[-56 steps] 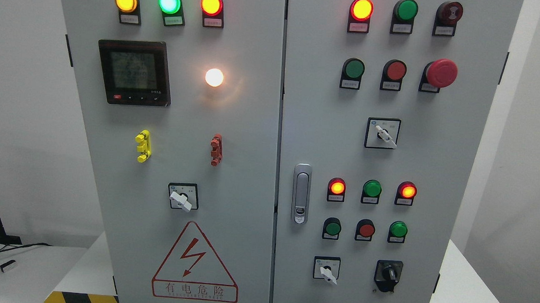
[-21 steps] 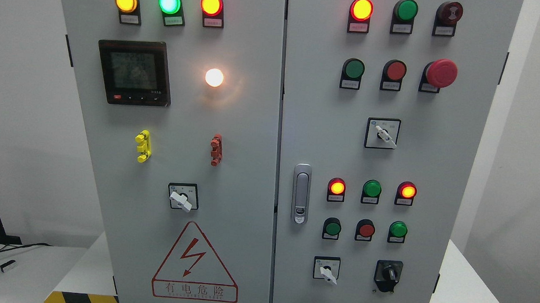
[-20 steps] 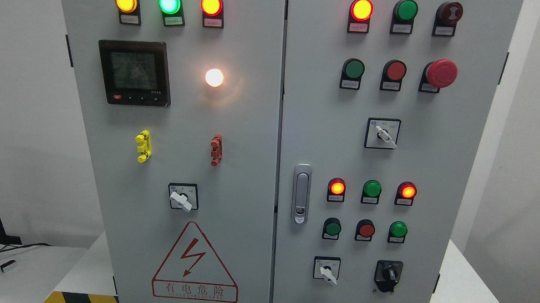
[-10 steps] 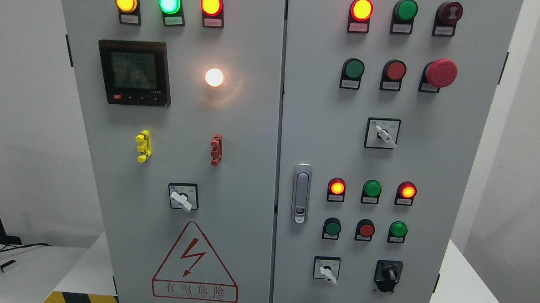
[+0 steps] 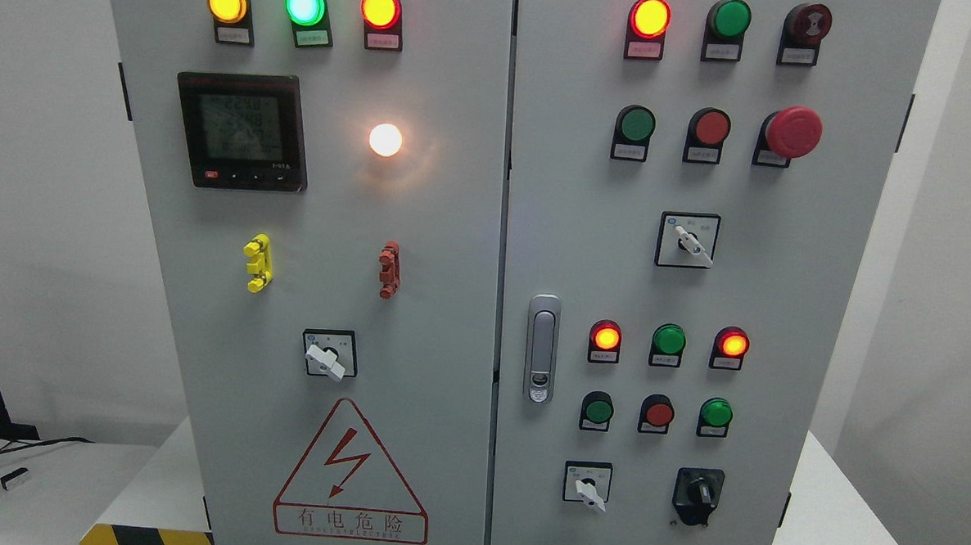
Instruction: Trip black knob to open circuit
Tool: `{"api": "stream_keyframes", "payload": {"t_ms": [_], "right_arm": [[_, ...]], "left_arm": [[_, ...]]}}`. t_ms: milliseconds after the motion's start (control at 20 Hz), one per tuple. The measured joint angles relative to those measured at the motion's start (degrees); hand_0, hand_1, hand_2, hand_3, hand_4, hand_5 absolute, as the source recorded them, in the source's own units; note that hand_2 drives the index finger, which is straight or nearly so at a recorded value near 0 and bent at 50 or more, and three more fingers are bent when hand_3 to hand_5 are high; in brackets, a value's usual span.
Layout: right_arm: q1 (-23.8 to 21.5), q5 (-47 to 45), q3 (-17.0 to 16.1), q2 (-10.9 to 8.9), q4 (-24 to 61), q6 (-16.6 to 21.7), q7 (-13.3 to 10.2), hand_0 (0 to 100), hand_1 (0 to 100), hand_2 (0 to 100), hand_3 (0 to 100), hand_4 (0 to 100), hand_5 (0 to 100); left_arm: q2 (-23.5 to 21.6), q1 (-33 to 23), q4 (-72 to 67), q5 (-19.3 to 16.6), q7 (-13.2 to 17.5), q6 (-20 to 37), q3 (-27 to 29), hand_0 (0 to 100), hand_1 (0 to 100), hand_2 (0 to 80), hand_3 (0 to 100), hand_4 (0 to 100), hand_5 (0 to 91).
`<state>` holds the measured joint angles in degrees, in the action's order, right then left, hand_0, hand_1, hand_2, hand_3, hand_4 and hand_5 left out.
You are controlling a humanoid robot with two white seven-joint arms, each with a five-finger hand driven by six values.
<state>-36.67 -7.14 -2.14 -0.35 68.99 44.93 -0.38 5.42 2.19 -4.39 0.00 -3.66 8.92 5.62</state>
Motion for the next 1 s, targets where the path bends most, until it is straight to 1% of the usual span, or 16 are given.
{"api": "stream_keyframes", "payload": {"t_ms": [100, 301, 401, 551, 701, 852, 1002], "right_arm": [[-0.7, 0.6, -1.0, 0.06, 4.7, 0.1, -1.5, 29, 65, 34, 78, 87, 100], [-0.8, 3.3, -2.9, 0.14, 12.8, -0.2, -4.3, 29, 66, 32, 78, 87, 100], [0.0, 4.5, -3.7, 0.18, 16.6, -2.1, -5.5, 29, 66, 32, 78, 88, 100], [1.5, 5.6, -4.8, 0.22, 21.7, -6.3, -6.7, 28, 66, 32, 78, 89, 100], [2.8, 6.2, -5.7, 0.24, 26.7, -10.6, -8.5, 28, 66, 32, 80, 90, 100], [4.2, 6.6, -6.4, 0.27, 31.4, -14.1, -9.1, 28, 66, 33, 81, 90, 100], [5.6, 6.8, -6.9, 0.29, 35.4, -16.2, -9.3, 28, 67, 34, 83, 92, 100]], "left_arm": [[0.0, 0.0, 0.0, 0.0, 0.0, 0.0, 0.0, 12, 39, 0.0, 0, 0, 0.0], [0.0, 0.0, 0.0, 0.0, 0.0, 0.0, 0.0, 12, 39, 0.0, 0, 0, 0.0], [0.0, 0.0, 0.0, 0.0, 0.0, 0.0, 0.0, 12, 39, 0.0, 0, 0, 0.0], [0.0, 0.0, 0.0, 0.0, 0.0, 0.0, 0.0, 12, 39, 0.0, 0, 0, 0.0], [0.0, 0.0, 0.0, 0.0, 0.0, 0.0, 0.0, 12, 39, 0.0, 0, 0, 0.0], [0.0, 0.0, 0.0, 0.0, 0.0, 0.0, 0.0, 12, 39, 0.0, 0, 0, 0.0], [0.0, 0.0, 0.0, 0.0, 0.0, 0.0, 0.0, 12, 39, 0.0, 0, 0, 0.0]]}}
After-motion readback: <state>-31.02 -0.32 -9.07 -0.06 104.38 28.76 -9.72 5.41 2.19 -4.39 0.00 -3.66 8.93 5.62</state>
